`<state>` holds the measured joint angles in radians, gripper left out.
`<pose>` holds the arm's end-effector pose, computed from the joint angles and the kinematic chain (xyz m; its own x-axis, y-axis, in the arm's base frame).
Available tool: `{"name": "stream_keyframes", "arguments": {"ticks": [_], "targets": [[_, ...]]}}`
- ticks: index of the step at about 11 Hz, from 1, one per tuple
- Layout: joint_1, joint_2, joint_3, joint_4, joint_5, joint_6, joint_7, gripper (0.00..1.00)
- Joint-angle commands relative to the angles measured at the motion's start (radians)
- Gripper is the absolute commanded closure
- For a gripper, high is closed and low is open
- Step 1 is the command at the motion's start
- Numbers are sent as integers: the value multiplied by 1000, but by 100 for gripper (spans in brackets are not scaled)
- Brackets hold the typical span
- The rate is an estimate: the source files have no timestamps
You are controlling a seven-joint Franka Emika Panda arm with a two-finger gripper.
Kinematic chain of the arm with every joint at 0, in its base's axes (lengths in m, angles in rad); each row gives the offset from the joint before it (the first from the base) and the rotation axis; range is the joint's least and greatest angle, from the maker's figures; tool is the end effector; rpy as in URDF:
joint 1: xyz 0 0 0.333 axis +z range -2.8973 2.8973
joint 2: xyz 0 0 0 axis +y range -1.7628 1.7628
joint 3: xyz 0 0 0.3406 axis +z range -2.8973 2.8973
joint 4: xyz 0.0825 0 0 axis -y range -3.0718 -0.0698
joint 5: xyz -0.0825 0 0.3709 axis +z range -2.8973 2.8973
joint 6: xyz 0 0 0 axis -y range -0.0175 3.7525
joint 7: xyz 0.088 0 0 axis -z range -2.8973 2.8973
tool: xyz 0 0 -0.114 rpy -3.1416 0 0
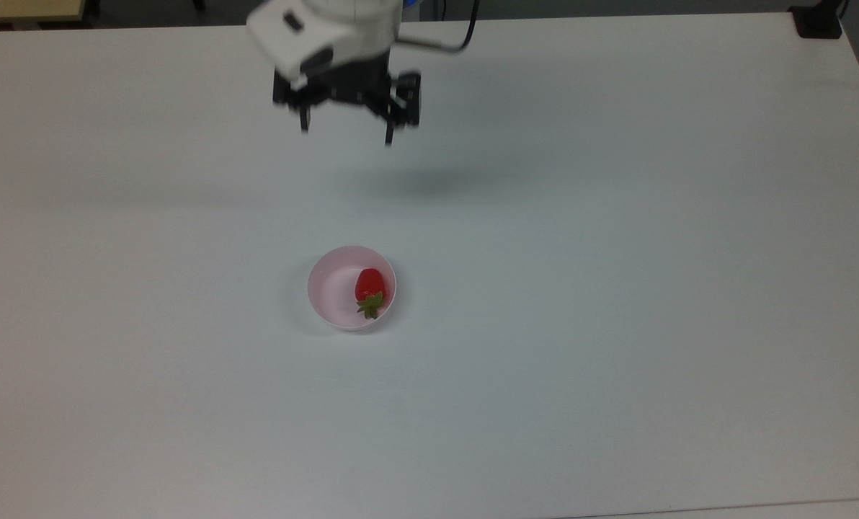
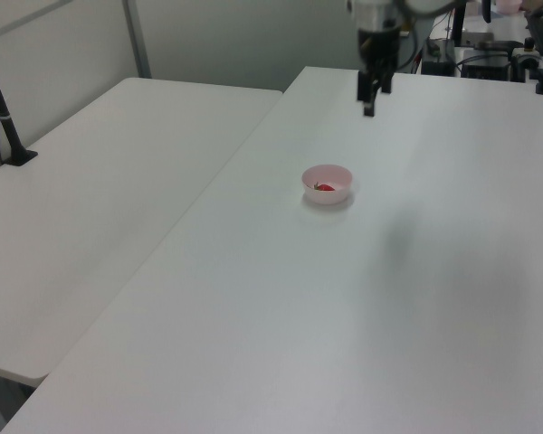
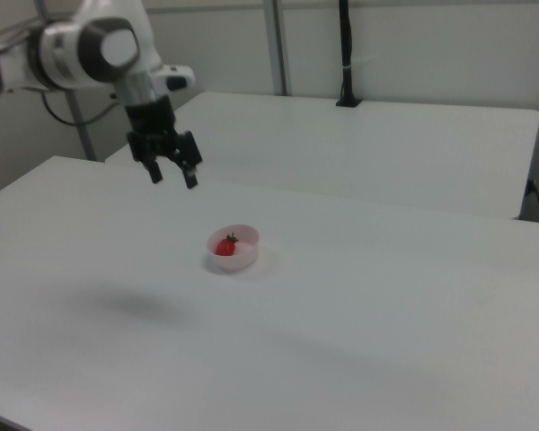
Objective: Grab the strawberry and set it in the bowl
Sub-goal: 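Open the gripper to release the strawberry and raise away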
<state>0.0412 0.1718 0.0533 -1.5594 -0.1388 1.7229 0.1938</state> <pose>0.6048 0.0409 0.5629 0.9969 -0.0774 0.0154 -0.0787 -0.9888 0.1270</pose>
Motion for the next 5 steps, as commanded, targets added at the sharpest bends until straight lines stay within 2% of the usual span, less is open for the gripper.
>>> {"name": "stream_keyframes", "arguments": {"ticks": [1,2,5], "targets": [[3,-156,-9,-102,43,-65,-17,0],[-4,-187,-10,-122,80,-66,-17,0],[-15,-199,-16,-117,84,-103,-17,0]]}}
